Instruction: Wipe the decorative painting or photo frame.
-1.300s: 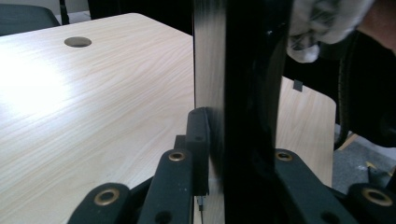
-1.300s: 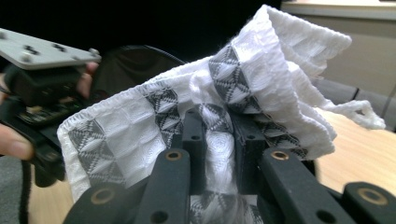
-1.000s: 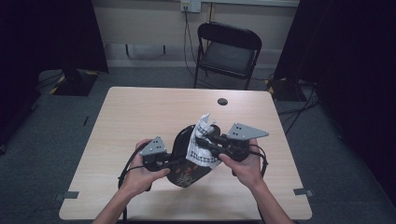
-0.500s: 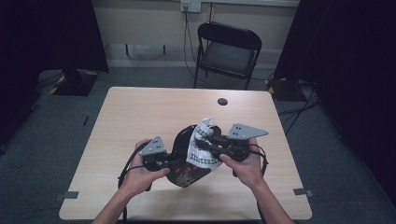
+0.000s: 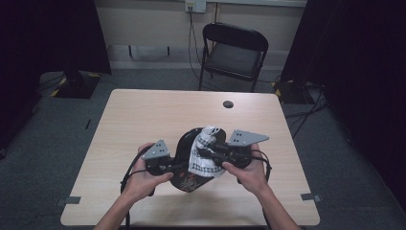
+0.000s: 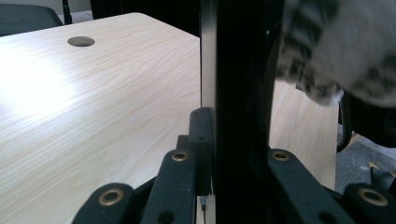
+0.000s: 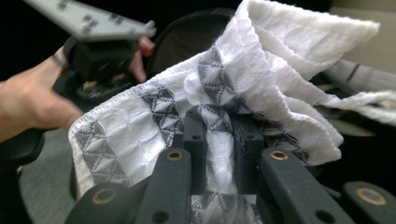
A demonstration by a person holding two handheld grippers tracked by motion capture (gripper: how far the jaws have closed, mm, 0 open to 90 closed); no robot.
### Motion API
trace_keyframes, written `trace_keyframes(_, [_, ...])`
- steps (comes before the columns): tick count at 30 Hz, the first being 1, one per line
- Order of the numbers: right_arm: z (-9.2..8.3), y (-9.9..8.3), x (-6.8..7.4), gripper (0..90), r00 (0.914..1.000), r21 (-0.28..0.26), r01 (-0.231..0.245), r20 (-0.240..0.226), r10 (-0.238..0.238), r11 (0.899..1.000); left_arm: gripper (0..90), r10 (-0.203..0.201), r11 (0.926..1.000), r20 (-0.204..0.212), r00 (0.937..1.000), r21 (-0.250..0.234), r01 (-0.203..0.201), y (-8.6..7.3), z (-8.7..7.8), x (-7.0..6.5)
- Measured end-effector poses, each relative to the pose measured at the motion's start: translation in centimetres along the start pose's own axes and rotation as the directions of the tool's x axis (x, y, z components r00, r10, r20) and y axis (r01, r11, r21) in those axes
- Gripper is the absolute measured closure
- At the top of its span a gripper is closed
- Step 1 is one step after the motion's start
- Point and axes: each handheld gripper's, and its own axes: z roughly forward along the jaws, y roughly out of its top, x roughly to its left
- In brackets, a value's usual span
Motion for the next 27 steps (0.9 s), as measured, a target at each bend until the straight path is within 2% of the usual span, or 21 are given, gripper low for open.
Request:
trace_keyframes(3, [0.1, 0.0, 0.2, 79.3, 1.0, 0.008, 0.003, -0.005, -0.003, 1.0, 80.6, 0.0, 1.0, 0.003, 1.0, -0.002, 0.0, 0.0, 0.0, 0.0])
trace_keyframes(6, [-0.4, 0.1, -0.4, 79.4, 0.9998, -0.006, -0.021, -0.003, 0.021, 1.0, 80.6, 0.002, 1.0, 0.004, 1.0, -0.001, -0.002, 0.0, 0.0, 0.0])
trace_keyframes(7, [-1.1, 0.1, -1.2, 79.4, 0.9991, -0.021, -0.037, 0.022, 0.037, 0.999, 80.6, 0.0, 1.0, 0.005, 1.0, -0.003, 0.0, 0.0, 0.1, 0.0])
trace_keyframes(9, [-1.3, 0.0, -1.4, 79.4, 0.9985, -0.025, -0.045, 0.031, 0.045, 0.999, 80.6, 0.001, 1.0, 0.004, 1.0, -0.002, -0.001, 0.0, 0.1, 0.0])
trace_keyframes(10, [-1.5, -0.1, -1.6, 79.3, 0.998, -0.025, -0.043, 0.045, 0.044, 0.999, 80.5, 0.003, 1.0, 0.005, 1.0, 0.001, -0.003, 0.0, 0.1, 0.0])
trace_keyframes(11, [-1.7, -0.2, -1.6, 79.3, 0.9969, -0.005, -0.02, 0.077, 0.02, 1.0, 80.5, 0.002, 1.0, 0.005, 1.0, 0.002, -0.002, 0.0, 0.1, 0.0])
trace_keyframes(12, [-1.7, -0.4, -1.6, 79.3, 0.9967, 0.007, -0.018, 0.08, 0.017, 1.0, 80.4, 0.003, 1.0, 0.005, 1.0, 0.001, -0.003, 0.1, 0.1, -0.1])
trace_keyframes(17, [-1.0, -1.4, -1.4, 79.3, 0.9991, 0.059, -0.023, 0.037, 0.021, 0.998, 80.5, 0.007, 1.0, 0.002, 1.0, 0.007, -0.007, 0.1, 0.1, 0.0])
trace_keyframes(21, [-0.3, -2.1, -1.1, 79.3, 1.0, 0.102, -0.002, 0.007, 0.001, 0.995, 80.6, 0.006, 1.0, 0.007, 1.0, 0.007, -0.006, 0.1, -0.1, 0.2])
trace_keyframes(25, [0.4, -2.9, -1.3, 79.3, 0.9998, 0.14, -0.01, -0.014, 0.012, 0.99, 80.6, 0.005, 1.0, -0.001, 1.0, 0.006, -0.005, 0.1, -0.3, 0.4])
trace_keyframes(26, [0.8, -3.5, -1.4, 79.3, 0.9996, 0.17, -0.011, -0.023, 0.016, 0.985, 80.6, 0.003, 1.0, -0.003, 1.0, 0.005, -0.003, 0.0, -0.3, 0.4])
trace_keyframes(27, [0.9, -3.7, -1.4, 79.3, 0.9994, 0.175, -0.018, -0.026, 0.023, 0.984, 80.6, 0.003, 1.0, -0.005, 1.0, 0.005, -0.003, 0.0, -0.3, 0.5])
